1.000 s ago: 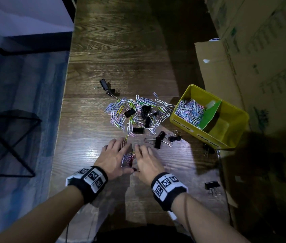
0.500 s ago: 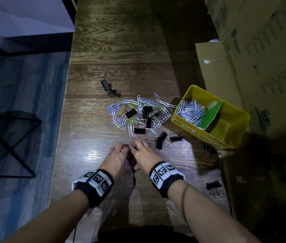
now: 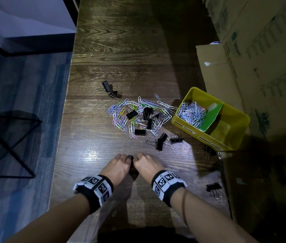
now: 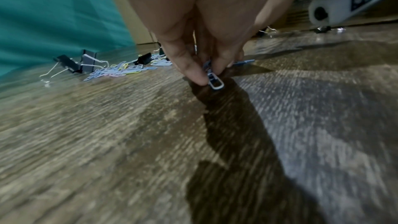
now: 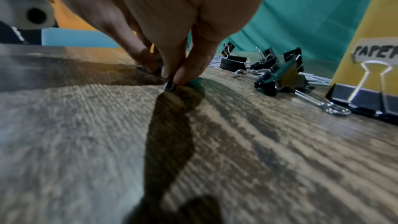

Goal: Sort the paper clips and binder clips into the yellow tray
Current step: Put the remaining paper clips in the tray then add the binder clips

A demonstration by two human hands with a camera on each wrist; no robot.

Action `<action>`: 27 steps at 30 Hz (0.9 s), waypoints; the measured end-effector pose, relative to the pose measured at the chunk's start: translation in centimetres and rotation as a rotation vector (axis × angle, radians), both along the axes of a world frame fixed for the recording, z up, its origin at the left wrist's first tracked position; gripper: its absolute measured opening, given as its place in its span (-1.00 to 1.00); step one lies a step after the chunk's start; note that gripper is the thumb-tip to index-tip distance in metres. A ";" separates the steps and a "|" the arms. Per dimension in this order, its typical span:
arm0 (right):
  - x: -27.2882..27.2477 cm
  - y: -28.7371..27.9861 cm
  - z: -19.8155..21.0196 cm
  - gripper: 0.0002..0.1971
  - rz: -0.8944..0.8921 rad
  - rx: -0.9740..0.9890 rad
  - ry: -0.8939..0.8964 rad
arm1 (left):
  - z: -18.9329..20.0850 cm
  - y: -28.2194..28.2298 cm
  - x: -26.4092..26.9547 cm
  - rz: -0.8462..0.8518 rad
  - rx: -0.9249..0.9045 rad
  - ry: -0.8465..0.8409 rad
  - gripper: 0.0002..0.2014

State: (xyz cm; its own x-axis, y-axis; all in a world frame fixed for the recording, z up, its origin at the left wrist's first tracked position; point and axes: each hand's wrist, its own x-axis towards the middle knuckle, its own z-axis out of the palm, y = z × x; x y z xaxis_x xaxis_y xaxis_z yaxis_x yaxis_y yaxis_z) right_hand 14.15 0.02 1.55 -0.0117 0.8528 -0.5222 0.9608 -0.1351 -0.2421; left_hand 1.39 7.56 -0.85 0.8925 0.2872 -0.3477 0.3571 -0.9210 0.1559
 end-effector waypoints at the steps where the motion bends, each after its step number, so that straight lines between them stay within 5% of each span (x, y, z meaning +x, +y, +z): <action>1: 0.0 0.0 0.2 -0.72 0.044 0.001 -0.015 | -0.3 0.0 0.0 -0.024 0.040 0.013 -0.85; 6: -0.2 0.2 0.6 -0.85 0.288 -0.087 -0.122 | 0.8 0.4 1.4 -0.084 0.098 0.038 -0.79; 9: -0.3 0.1 -0.2 -0.75 0.214 -0.022 -0.124 | 1.2 0.6 1.4 -0.008 0.100 0.016 -0.97; 12: -0.4 0.1 0.1 -0.64 0.143 0.017 -0.025 | 1.1 0.9 1.4 0.150 -0.085 0.159 -0.78; 17: 0.6 0.2 -0.2 -0.67 -0.038 0.056 0.114 | 1.5 1.8 1.3 0.396 -0.205 0.054 -0.84; 22: 1.7 0.1 -0.5 -0.88 -0.191 0.056 0.320 | 1.7 2.6 0.4 0.663 -0.542 -0.186 -0.92; 27: 3.1 -0.6 0.4 -0.80 -0.413 0.053 0.528 | 2.1 3.1 0.1 1.010 -1.023 -0.325 -0.78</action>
State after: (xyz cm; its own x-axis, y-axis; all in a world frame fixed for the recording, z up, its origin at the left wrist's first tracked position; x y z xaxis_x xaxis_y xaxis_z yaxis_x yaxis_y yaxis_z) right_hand 17.25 -0.61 2.00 0.0785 0.8666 -0.4927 0.5838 -0.4406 -0.6819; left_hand 1.53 10.62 1.24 0.5441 0.5797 -0.6066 0.5898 0.2499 0.7679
